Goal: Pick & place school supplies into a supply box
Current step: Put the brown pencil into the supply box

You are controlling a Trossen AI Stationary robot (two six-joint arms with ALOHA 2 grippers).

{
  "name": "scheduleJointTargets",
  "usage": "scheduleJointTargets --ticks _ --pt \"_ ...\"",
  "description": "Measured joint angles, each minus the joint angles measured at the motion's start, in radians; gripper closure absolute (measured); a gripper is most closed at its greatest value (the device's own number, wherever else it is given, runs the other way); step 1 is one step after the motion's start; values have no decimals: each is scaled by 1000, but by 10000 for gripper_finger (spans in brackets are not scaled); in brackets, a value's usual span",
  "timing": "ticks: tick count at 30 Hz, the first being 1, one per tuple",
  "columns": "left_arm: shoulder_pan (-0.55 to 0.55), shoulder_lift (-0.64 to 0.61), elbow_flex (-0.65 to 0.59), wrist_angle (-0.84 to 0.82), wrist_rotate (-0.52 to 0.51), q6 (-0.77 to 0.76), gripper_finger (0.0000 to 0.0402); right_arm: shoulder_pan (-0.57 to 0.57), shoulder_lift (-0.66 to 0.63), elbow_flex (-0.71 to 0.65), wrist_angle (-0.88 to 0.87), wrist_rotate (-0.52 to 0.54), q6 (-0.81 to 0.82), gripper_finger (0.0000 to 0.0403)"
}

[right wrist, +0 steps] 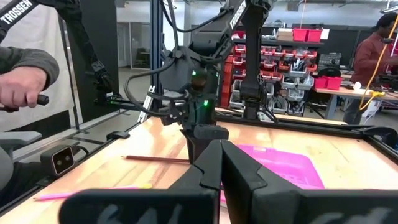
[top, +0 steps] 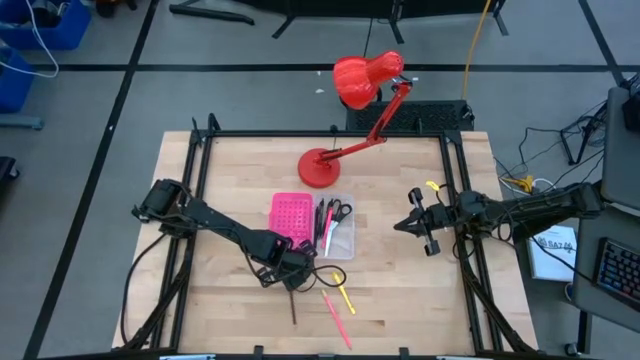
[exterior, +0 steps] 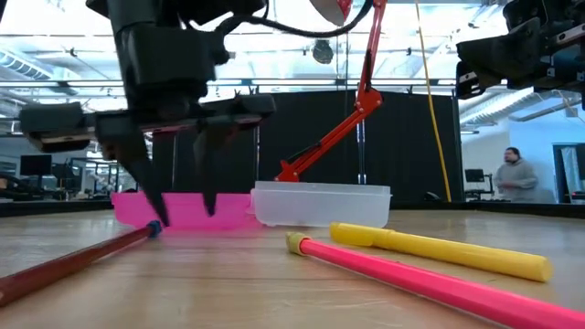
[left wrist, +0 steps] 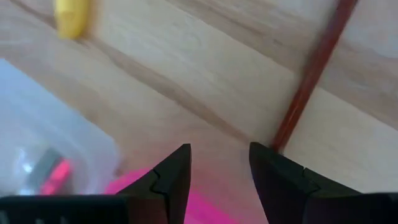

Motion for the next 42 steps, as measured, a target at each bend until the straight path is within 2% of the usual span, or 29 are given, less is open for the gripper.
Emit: scheduleJointTargets --ticks 6,14,25,38,42 --pt "-1 0 62 -6 -4 9 231 0 0 0 0 0 0 403" --pt "-7 0 81 -199 126 98 231 0 0 0 0 0 -2 403" --pt "-8 0 75 -164 128 169 231 0 0 0 15 -1 -6 403" --pt "10 97 81 -156 148 255 232 0 0 0 15 -1 -19 403" --pt "26 98 79 -158 164 275 249 0 0 0 15 -1 -28 403"
